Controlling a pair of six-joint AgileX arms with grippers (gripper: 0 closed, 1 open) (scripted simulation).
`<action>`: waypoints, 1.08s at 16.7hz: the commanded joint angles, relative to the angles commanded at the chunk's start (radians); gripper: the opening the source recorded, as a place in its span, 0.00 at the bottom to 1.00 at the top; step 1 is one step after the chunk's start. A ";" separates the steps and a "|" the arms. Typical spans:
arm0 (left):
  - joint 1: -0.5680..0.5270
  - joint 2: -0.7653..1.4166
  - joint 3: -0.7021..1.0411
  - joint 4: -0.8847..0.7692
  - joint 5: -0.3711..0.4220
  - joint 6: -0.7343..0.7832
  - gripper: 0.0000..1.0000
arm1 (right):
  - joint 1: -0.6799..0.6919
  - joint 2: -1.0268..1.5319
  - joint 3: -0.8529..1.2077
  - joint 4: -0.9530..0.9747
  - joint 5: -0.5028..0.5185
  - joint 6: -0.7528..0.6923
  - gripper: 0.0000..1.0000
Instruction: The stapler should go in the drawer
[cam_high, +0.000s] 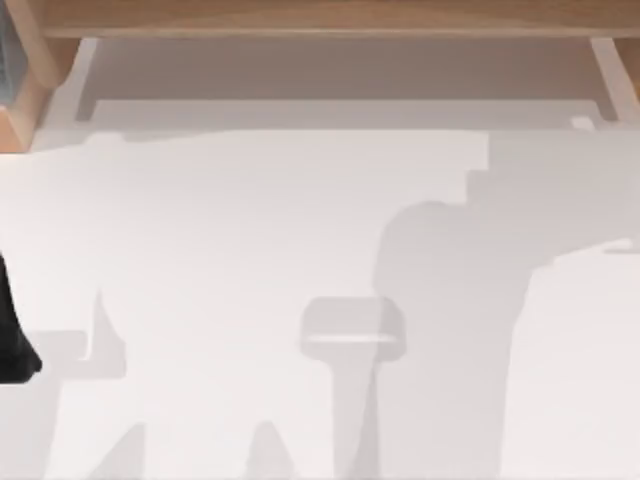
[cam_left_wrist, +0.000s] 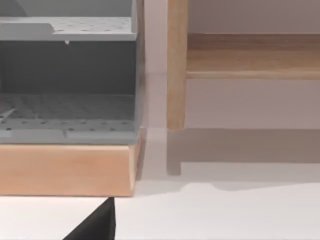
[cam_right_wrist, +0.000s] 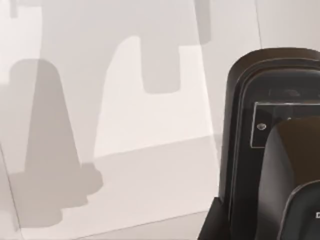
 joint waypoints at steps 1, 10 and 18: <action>0.000 0.000 0.000 0.000 0.000 0.000 1.00 | 0.006 0.027 -0.019 0.006 -0.007 -0.017 0.00; 0.000 0.000 0.000 0.000 0.000 0.000 1.00 | 0.024 0.199 -0.137 0.049 -0.053 -0.127 0.00; 0.000 0.000 0.000 0.000 0.000 0.000 1.00 | 0.024 0.199 -0.137 0.049 -0.053 -0.127 0.53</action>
